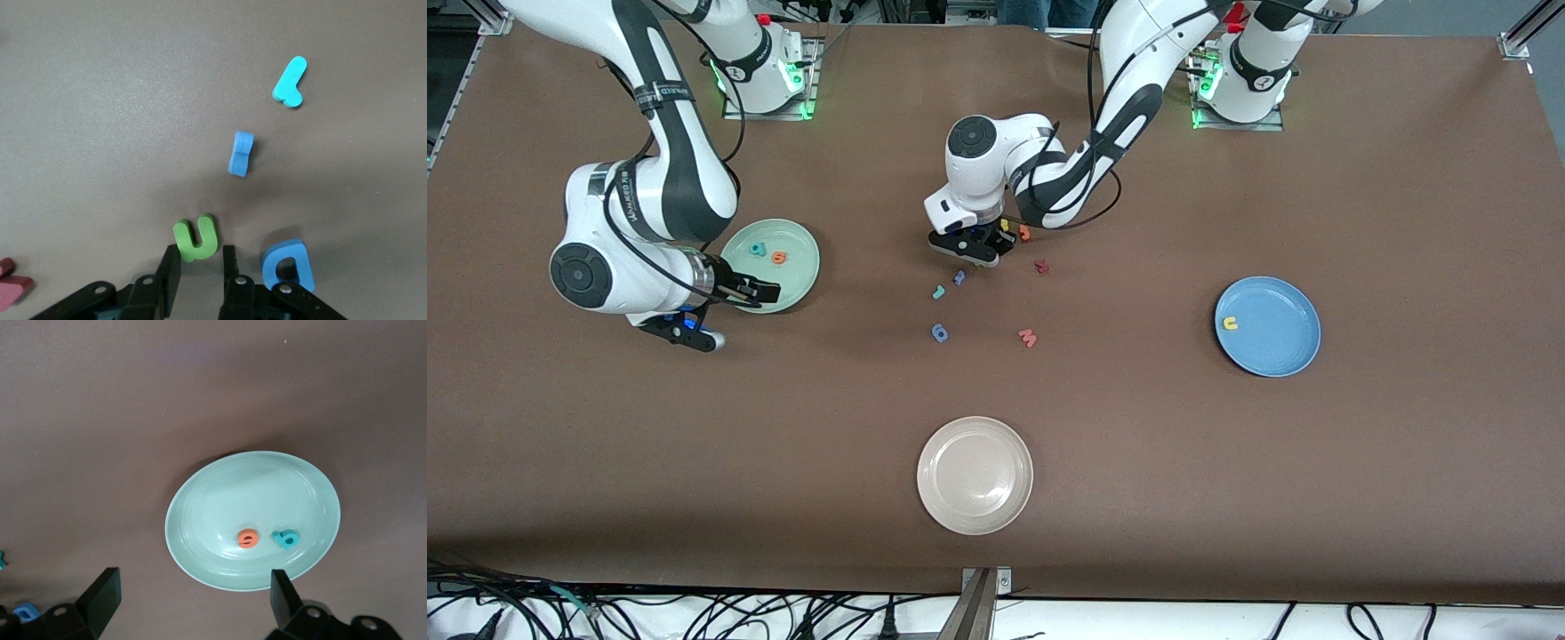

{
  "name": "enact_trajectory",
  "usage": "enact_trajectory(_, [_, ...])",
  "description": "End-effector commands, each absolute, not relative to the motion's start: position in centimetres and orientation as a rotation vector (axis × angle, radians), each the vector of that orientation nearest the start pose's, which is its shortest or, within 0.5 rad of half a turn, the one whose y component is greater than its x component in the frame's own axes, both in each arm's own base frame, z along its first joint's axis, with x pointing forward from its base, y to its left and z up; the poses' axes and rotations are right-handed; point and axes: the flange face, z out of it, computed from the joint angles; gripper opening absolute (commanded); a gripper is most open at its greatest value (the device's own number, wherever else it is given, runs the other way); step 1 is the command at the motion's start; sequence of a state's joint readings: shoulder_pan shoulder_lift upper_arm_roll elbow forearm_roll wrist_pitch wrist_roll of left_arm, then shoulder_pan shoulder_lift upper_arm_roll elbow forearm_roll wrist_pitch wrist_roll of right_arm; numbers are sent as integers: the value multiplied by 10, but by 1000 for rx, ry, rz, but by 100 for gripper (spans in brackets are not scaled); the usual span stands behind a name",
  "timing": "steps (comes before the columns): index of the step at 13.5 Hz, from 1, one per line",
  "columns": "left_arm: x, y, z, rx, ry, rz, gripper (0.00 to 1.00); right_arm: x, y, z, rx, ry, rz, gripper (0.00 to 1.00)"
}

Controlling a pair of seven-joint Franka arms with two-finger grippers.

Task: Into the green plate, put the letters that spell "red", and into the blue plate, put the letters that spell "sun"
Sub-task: 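Grasp the green u letter with the left gripper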

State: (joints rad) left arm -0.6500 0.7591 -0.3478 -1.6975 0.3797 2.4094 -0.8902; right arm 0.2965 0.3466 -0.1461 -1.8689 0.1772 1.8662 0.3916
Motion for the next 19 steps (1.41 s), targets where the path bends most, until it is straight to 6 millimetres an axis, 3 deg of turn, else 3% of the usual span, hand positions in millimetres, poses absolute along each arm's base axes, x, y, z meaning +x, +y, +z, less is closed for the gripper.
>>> enact_trajectory(1, [388, -551, 169, -3084, 462, -78, 31, 582, 108, 311, -3049, 506, 569, 99])
enact_trajectory(7, [392, -549, 170, -3084, 452, -82, 28, 582, 108, 311, -3051, 505, 568, 99])
enact_trajectory(9, [396, -549, 171, -3088, 443, -87, 32, 582, 108, 310, -3051, 505, 575, 99])
enact_trajectory(13, [397, -549, 172, -3100, 397, -83, 32, 582, 107, 309, -3052, 507, 577, 99])
enact_trajectory(17, [403, -553, 173, -3123, 326, -80, 46, 582, 107, 309, -3052, 507, 577, 99])
enact_trajectory(19, [411, -559, 174, -3143, 273, -93, 47, 581, 108, 309, -3053, 505, 580, 99])
